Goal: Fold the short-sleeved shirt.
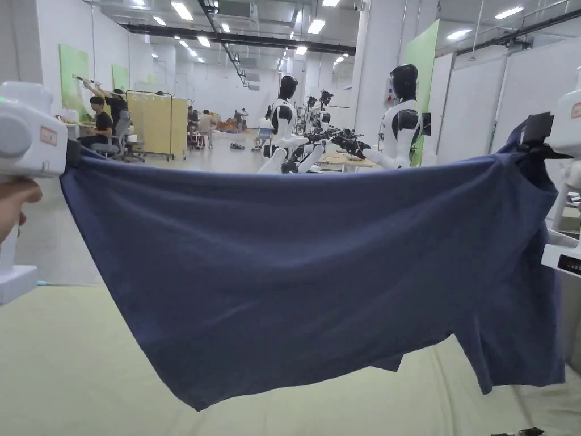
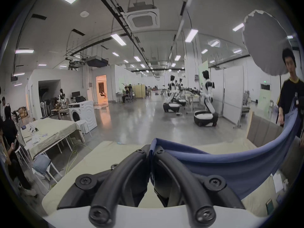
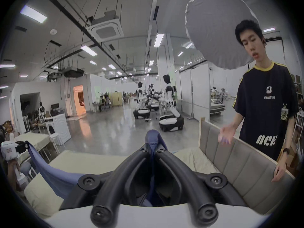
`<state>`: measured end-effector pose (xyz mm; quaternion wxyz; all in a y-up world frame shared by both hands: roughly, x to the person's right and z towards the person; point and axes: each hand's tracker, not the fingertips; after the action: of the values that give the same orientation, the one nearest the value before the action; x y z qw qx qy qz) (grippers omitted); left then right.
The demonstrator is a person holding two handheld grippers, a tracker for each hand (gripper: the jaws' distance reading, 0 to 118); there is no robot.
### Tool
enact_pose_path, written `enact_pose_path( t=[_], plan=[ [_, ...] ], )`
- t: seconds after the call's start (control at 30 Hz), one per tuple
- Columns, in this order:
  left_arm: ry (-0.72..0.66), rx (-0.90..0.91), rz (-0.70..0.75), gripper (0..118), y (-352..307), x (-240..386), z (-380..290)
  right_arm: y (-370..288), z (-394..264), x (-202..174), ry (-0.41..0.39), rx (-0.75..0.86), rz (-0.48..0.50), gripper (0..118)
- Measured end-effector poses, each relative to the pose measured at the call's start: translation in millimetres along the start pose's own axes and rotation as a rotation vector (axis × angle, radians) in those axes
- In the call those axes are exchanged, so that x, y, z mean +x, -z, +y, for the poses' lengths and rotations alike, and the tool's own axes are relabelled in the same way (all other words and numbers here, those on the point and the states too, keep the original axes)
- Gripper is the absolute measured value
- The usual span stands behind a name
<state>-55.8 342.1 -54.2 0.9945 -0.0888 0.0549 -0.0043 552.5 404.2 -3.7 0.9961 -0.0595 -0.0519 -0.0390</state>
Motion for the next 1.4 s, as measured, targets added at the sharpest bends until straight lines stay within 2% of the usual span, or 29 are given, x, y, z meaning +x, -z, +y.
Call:
enact_pose_path(
  t=[0.13, 0.27, 0.53, 0.63, 0.77, 0.97, 1.17, 1.23, 1.3, 1.4],
  plan=[
    [0.015, 0.010, 0.009, 4, 23, 3, 20, 16, 7, -2, 0.021, 0.014, -0.009, 4],
    [0.020, 0.000, 0.008, 4, 47, 10, 6, 40, -19, -2, 0.036, -0.015, -0.019, 4],
    [-0.012, -0.115, -0.002, 4, 90, 19, -102, 91, -133, 14, 0.123, -0.161, -0.036, 4],
    [-0.011, -0.148, -0.009, 4, 86, 21, -137, 91, -164, 18, 0.120, -0.209, -0.040, 4],
    [0.011, -0.180, -0.044, 4, 52, 17, -168, 66, -191, 26, 0.108, -0.252, -0.031, 4],
    [0.039, -0.274, -0.135, 4, -47, 1, -235, -11, -253, 50, 0.049, -0.371, 0.014, 4],
    [0.014, -0.531, -0.204, 4, -132, -26, -341, -93, -368, 68, -0.041, -0.603, 0.058, 4],
    [0.071, -0.649, -0.219, 5, -146, -30, -377, -110, -413, 71, -0.065, -0.700, 0.053, 4],
    [0.061, -0.772, -0.226, 5, -149, -33, -413, -112, -457, 77, -0.089, -0.791, 0.038, 4],
    [0.050, -0.775, -0.205, 5, -147, -36, -434, -114, -481, 81, -0.081, -0.793, 0.012, 4]
  ],
)
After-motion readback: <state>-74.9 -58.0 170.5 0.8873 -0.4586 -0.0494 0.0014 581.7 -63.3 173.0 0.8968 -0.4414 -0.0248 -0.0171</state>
